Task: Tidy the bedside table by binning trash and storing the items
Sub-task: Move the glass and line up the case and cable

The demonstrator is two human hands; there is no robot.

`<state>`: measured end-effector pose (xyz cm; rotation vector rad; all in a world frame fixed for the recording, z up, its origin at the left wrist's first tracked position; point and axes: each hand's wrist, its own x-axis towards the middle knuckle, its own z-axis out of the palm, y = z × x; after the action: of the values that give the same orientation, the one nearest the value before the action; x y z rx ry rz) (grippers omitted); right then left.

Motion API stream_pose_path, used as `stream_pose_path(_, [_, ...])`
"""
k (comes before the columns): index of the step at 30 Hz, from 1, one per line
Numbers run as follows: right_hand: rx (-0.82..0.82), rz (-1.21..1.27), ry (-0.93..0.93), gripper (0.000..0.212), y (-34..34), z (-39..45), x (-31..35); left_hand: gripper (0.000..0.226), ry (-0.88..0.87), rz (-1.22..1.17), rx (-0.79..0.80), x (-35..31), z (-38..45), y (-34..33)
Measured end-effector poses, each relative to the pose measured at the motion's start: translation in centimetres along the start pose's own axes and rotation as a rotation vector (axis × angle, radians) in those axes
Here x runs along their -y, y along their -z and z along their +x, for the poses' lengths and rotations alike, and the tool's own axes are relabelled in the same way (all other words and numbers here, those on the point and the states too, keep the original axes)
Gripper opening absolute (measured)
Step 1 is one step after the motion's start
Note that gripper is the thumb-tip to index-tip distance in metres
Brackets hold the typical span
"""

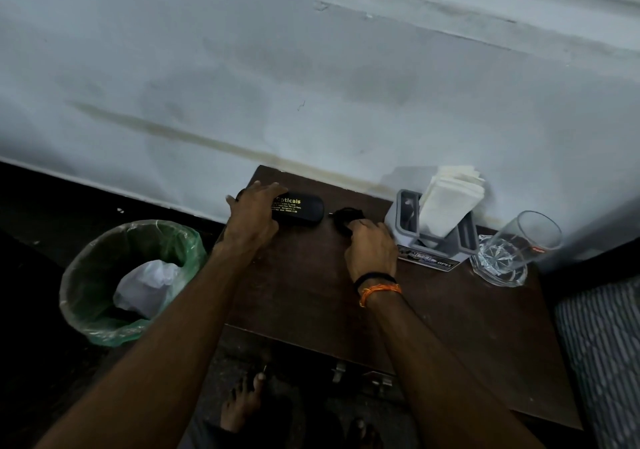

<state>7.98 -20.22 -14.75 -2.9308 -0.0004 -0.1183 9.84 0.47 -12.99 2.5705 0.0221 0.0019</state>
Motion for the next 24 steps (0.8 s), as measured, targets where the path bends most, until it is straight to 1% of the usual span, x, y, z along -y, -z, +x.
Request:
stream_pose_path(11, [0.013, 0.021, 0.02, 0.045, -0.1, 0.2, -0.5, 0.076, -0.018, -0.038, 0.006, 0.1, 0.2, -0.4])
stream_pose_path(24, [-0.008, 0.03, -0.015, 0.032, 0.2, 0.3, -0.4, 0.079, -0.049, -0.077, 0.02, -1.1, 0.2, -0.8])
